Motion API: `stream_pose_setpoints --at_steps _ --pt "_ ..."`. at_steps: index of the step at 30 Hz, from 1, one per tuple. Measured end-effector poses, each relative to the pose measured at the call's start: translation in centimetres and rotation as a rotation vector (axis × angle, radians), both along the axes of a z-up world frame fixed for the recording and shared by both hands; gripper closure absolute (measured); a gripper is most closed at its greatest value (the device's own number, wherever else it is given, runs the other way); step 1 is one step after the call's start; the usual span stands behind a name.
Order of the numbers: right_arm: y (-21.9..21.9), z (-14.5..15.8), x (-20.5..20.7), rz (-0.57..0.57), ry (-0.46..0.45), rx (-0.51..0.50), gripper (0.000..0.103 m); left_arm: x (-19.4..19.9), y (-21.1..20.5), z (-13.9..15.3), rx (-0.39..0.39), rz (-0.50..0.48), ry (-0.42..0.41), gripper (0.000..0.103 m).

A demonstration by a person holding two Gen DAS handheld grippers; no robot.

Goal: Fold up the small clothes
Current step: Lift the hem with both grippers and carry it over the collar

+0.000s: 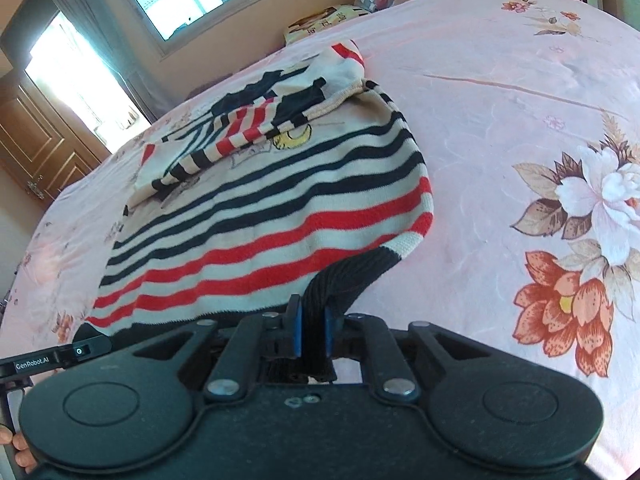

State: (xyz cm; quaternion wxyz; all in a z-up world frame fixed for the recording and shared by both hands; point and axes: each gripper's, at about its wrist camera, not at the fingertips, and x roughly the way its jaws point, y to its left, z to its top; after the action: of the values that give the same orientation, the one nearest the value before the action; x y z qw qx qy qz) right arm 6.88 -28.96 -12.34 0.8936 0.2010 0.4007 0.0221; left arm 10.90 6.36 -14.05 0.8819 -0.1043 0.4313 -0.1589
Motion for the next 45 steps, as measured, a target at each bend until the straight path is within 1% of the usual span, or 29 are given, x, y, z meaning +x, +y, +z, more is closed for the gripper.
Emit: stream_pose_setpoints --at_steps 2,8,11,12,13,19,23,29,32,34,37,41,43,45 --pt "0.0 0.7 0.9 -0.001 -0.022 0.003 0.093 0.8 -0.3 0.7 -0.005 0.005 -0.031 0.087" --pt "-0.1 1.9 4.0 -0.003 -0.074 -0.009 0.093 3.2 -1.0 2.1 -0.018 0.019 -0.066 0.087" --pt "0.0 2.3 5.8 -0.004 -0.096 -0.013 0.093 4.8 -1.0 2.5 -0.037 0.040 -0.091 0.087" --pt "0.0 2.5 6.5 -0.006 -0.108 -0.017 0.093 5.4 -1.0 2.6 -0.041 0.053 -0.107 0.087" --pt "0.0 2.6 7.2 -0.009 -0.118 -0.017 0.093 6.2 -1.0 2.7 -0.048 0.068 -0.119 0.092" --pt "-0.5 2.6 11.8 -0.025 -0.155 -0.002 0.093 10.5 -1.3 2.6 -0.069 0.137 -0.150 0.092" --pt "-0.9 3.3 14.3 -0.019 -0.188 0.002 0.093 13.1 -1.3 2.7 -0.095 0.170 -0.155 0.092" --pt "-2.1 4.6 19.5 -0.023 -0.236 0.042 0.093 18.1 -1.7 3.9 -0.119 0.198 -0.204 0.092" --pt "-2.6 5.1 22.2 -0.020 -0.256 0.036 0.093 20.6 -2.2 4.3 -0.103 0.199 -0.233 0.092" --pt "-3.0 5.1 24.1 -0.018 -0.256 0.035 0.093 22.4 -2.3 4.4 -0.102 0.208 -0.234 0.092" --pt "-4.1 4.2 27.1 -0.039 -0.225 0.078 0.093 25.8 -2.4 4.0 -0.109 0.247 -0.216 0.092" --pt "-5.0 2.5 30.7 -0.060 -0.174 0.096 0.093 30.3 -2.6 2.4 -0.093 0.276 -0.156 0.092" --pt "-5.1 1.7 32.1 -0.065 -0.154 0.089 0.093 31.8 -2.8 1.6 -0.071 0.281 -0.135 0.092" --pt "-5.2 1.2 33.4 -0.071 -0.143 0.103 0.093 33.1 -2.9 1.0 -0.060 0.287 -0.118 0.092"
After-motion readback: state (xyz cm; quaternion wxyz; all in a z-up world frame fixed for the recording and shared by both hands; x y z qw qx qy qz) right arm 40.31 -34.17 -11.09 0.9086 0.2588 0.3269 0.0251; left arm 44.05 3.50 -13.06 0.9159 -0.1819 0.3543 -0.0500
